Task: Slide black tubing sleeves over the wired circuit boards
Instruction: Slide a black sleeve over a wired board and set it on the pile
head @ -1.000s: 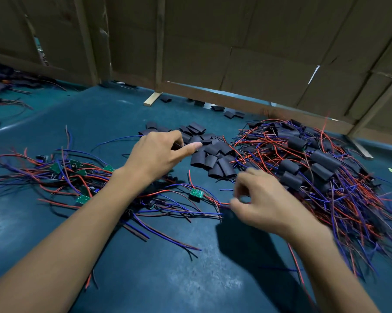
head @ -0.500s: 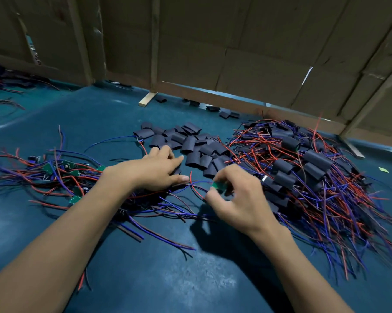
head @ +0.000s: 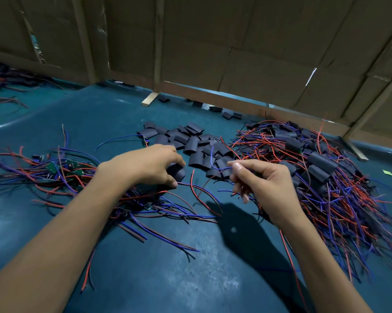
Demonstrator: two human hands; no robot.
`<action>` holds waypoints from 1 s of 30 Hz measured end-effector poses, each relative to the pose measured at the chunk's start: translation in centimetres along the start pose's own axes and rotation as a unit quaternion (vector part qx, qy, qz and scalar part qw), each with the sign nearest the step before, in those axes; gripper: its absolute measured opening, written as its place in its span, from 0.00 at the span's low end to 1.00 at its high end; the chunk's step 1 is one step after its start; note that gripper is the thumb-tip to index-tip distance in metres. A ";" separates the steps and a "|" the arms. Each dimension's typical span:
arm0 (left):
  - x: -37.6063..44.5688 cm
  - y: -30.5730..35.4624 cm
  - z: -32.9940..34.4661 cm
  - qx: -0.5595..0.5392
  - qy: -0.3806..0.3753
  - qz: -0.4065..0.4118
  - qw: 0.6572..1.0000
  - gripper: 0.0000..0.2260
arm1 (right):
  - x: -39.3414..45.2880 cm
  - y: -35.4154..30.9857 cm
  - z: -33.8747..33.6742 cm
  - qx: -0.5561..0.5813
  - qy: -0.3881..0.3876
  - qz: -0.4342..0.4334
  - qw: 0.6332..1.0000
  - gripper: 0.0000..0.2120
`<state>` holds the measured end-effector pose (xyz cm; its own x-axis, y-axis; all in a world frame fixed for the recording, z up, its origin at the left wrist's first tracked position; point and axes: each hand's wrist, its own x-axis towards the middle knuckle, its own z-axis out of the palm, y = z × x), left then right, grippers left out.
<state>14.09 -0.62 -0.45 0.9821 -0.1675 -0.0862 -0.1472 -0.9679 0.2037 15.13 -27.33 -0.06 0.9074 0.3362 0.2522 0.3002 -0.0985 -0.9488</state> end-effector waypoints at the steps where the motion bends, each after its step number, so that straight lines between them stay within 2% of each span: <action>1: 0.0 0.0 0.0 0.008 0.005 0.001 1.000 0.26 | 0.0 -0.1 -0.1 0.030 -0.004 0.011 0.999 0.08; 4: -0.3 0.2 0.0 0.012 -0.002 -0.001 1.000 0.26 | 0.1 -0.2 -0.4 0.110 -0.001 0.042 0.993 0.11; 7: -0.7 0.3 -0.3 -0.016 -0.020 -0.006 1.000 0.28 | 0.3 -0.4 -0.6 0.142 0.010 0.062 0.988 0.02; 8: -0.8 0.4 -0.4 -0.021 -0.023 -0.007 0.999 0.28 | 0.3 -0.4 -0.7 0.146 0.010 0.066 0.987 0.02; 15: -0.7 1.1 -0.3 -0.012 0.018 -0.010 1.000 0.21 | 0.4 -0.7 -1.0 0.192 0.007 0.082 0.978 0.08; 21: -0.9 1.2 -0.1 -0.077 0.016 0.004 0.997 0.14 | 0.7 -0.1 -1.3 0.173 -0.016 0.096 0.980 0.11; 26: -0.7 1.5 0.5 -0.067 -0.037 0.001 0.997 0.11 | 0.6 -0.3 -1.1 0.188 -0.005 0.083 0.979 0.12; 30: -0.5 1.5 0.6 -0.065 -0.018 -0.001 0.998 0.06 | 0.5 -0.4 -1.1 0.175 0.001 0.070 0.982 0.10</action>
<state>13.34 -2.11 -0.74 0.9770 -0.1754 -0.1217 -0.1270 -0.9358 0.3290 15.76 -28.12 0.68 0.9333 0.3404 0.1142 0.0525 0.1852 -0.9813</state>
